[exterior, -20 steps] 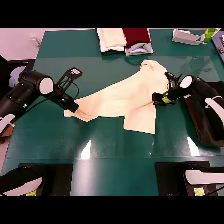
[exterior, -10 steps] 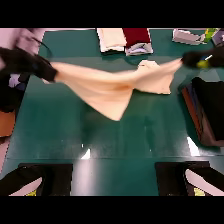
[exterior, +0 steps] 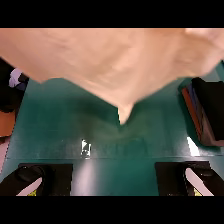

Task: Fold the shirts.

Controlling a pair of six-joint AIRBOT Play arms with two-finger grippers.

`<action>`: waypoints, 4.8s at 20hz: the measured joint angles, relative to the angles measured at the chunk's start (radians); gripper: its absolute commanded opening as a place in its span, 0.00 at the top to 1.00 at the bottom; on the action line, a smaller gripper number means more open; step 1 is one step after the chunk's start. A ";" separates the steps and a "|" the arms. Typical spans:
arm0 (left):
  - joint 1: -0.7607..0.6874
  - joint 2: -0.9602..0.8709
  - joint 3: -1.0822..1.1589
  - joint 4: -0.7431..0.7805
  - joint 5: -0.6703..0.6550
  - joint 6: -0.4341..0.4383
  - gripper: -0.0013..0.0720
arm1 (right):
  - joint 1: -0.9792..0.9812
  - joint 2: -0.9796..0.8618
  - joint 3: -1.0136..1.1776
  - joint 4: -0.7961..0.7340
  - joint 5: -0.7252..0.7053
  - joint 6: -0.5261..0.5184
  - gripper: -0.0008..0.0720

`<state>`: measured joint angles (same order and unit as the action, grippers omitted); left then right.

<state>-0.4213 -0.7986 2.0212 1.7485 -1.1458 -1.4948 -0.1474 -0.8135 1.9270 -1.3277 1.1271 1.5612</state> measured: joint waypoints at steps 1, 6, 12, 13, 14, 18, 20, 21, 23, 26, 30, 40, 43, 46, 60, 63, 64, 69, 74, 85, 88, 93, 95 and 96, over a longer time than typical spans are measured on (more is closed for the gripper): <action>0.000 0.002 0.019 -0.002 0.009 0.000 0.95 | -0.015 -0.013 0.052 0.000 0.026 0.000 0.97; 0.000 -0.035 -0.002 0.037 -0.003 0.001 0.95 | -0.054 -0.136 0.198 0.042 0.163 0.004 0.97; 0.001 -0.298 -0.227 0.111 -0.144 -0.002 0.95 | -0.013 -0.299 -0.048 0.078 0.220 0.008 0.97; 0.001 -0.356 -0.272 0.114 -0.143 -0.008 0.95 | 0.002 -0.341 -0.098 0.083 0.218 0.006 0.97; 0.002 -0.416 -0.311 0.117 -0.134 -0.012 0.95 | 0.015 -0.390 -0.146 0.084 0.218 0.002 0.97; 0.042 -0.645 -0.393 0.115 -0.039 -0.027 0.95 | 0.045 -0.575 -0.265 0.090 0.157 -0.008 0.97; 0.081 -0.718 -0.407 0.092 0.024 -0.035 0.95 | 0.048 -0.650 -0.287 0.095 0.102 -0.009 0.97; 0.098 -0.741 -0.412 0.075 0.050 -0.035 0.95 | 0.051 -0.680 -0.294 0.094 0.083 -0.009 0.97; 0.132 -0.771 -0.416 0.036 0.100 -0.032 0.95 | 0.053 -0.719 -0.303 0.099 0.041 -0.011 0.97; 0.166 -0.791 -0.420 -0.007 0.114 0.002 0.95 | 0.053 -0.740 -0.309 0.097 0.023 -0.021 0.97; 0.186 -0.800 -0.462 -0.045 0.085 0.064 0.95 | 0.073 -0.741 -0.336 0.029 0.072 -0.031 0.97; 0.193 -0.803 -0.637 -0.132 0.092 0.113 0.40 | 0.103 -0.683 -0.634 -0.046 0.030 -0.002 0.55; 0.196 -0.786 -0.633 -0.135 0.036 0.108 0.32 | 0.098 -0.673 -0.620 0.007 0.034 -0.001 0.55; 0.224 -0.711 -0.645 -0.137 -0.025 0.055 0.32 | 0.096 -0.615 -0.587 -0.008 0.093 -0.012 0.55; 0.277 -0.198 -1.179 -0.201 -0.116 -0.146 0.32 | -0.002 -0.193 -1.269 -0.016 0.248 0.043 0.35; 0.277 -0.182 -1.197 -0.206 -0.114 -0.153 0.32 | 0.045 -0.177 -1.347 0.009 0.218 0.078 0.35; 0.277 -0.180 -1.200 -0.208 -0.113 -0.154 0.32 | 0.068 -0.174 -1.364 0.012 0.203 0.092 0.35; 0.277 -0.175 -1.207 -0.212 -0.116 -0.156 0.32 | 0.171 -0.168 -1.402 0.023 0.149 0.151 0.94; 0.277 -0.174 -1.256 -0.215 -0.122 -0.153 0.31 | 0.206 -0.167 -1.409 0.030 0.111 0.167 0.96; 0.278 -0.176 -1.471 -0.378 -0.003 -0.146 0.32 | 0.214 -0.166 -1.411 0.025 0.094 0.164 0.96; 0.279 -0.178 -1.484 -0.378 -0.002 -0.149 0.94 | 0.214 -0.166 -1.411 0.024 0.092 0.156 0.96; 0.277 -0.165 -1.454 -0.388 -0.045 -0.144 0.95 | 0.216 -0.105 -1.358 0.005 0.120 0.138 0.96; 0.277 -0.108 -1.436 -0.387 -0.087 -0.135 0.95 | 0.215 -0.042 -1.324 -0.027 0.185 0.135 0.96; 0.277 -0.068 -1.430 -0.382 -0.106 -0.134 0.95 | 0.215 -0.007 -1.312 -0.039 0.226 0.134 0.96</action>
<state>-0.1440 -0.8661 0.5915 1.3663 -1.2522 -1.6283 0.0673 -0.8204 0.6155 -1.3670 1.3533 1.6955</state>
